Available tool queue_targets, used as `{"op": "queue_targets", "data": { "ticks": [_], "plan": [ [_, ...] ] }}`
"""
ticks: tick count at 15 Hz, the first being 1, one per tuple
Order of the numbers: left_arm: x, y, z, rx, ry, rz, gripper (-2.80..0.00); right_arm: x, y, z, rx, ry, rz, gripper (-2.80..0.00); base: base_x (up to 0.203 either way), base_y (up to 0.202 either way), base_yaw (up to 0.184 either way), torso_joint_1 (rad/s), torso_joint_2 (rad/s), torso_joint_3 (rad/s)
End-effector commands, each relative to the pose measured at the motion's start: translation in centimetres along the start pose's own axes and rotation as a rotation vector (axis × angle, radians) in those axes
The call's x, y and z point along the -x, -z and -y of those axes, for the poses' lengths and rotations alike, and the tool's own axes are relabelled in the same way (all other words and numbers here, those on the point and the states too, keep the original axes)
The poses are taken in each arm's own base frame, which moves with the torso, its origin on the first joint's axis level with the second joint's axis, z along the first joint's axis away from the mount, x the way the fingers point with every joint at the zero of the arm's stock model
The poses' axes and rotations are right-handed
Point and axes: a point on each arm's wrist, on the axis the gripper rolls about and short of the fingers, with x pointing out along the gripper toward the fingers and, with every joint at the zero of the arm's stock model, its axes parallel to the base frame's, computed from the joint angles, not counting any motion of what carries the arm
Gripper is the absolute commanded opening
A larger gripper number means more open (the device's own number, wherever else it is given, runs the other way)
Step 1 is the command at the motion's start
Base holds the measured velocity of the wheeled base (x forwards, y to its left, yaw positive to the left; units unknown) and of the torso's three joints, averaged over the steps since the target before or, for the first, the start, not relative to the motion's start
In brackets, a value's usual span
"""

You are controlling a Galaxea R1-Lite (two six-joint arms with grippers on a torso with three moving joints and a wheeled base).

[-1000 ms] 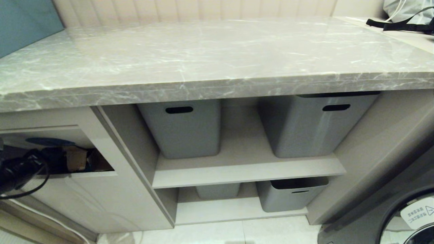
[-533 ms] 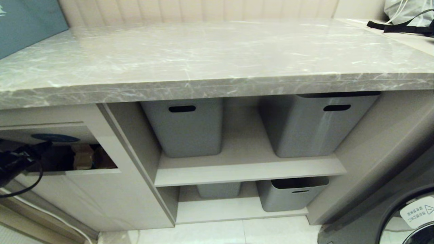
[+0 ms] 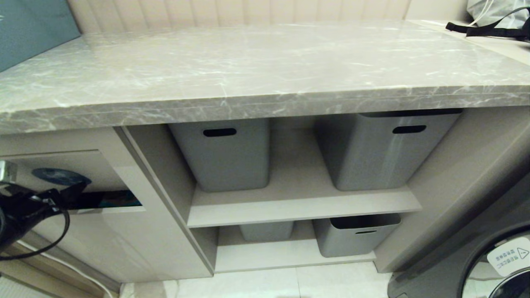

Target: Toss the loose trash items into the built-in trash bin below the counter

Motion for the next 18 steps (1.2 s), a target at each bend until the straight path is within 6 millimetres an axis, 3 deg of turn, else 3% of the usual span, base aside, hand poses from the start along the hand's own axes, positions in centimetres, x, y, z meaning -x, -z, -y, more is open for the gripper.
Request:
{"op": "queue_targets", "data": {
  "ticks": [1, 3, 9, 15, 18],
  "plan": [
    [2.0, 1.4, 0.6, 0.006, -0.006, -0.058, 0.0, 0.0, 0.0, 0.0, 0.0, 0.001, 0.0, -2.8, 0.0, 0.0, 0.0, 0.0, 0.0, 0.0],
    [4.0, 1.6, 1.3, -0.01, -0.006, -0.066, 0.0, 0.0, 0.0, 0.0, 0.0, 0.001, 0.0, -2.8, 0.0, 0.0, 0.0, 0.0, 0.0, 0.0],
    [7.4, 0.3, 2.5, -0.041, -0.013, 0.005, 0.0, 0.0, 0.0, 0.0, 0.0, 0.0, 0.0, -2.8, 0.0, 0.0, 0.0, 0.0, 0.0, 0.0],
    [15.6, 0.8, 5.7, -0.208, 0.017, 0.129, 0.0, 0.0, 0.0, 0.0, 0.0, 0.0, 0.0, -2.8, 0.0, 0.0, 0.0, 0.0, 0.0, 0.0],
    [16.1, 1.0, 6.2, -0.291, 0.048, 0.136, 0.0, 0.0, 0.0, 0.0, 0.0, 0.001, 0.0, -2.8, 0.0, 0.0, 0.0, 0.0, 0.0, 0.0]
  ]
}}
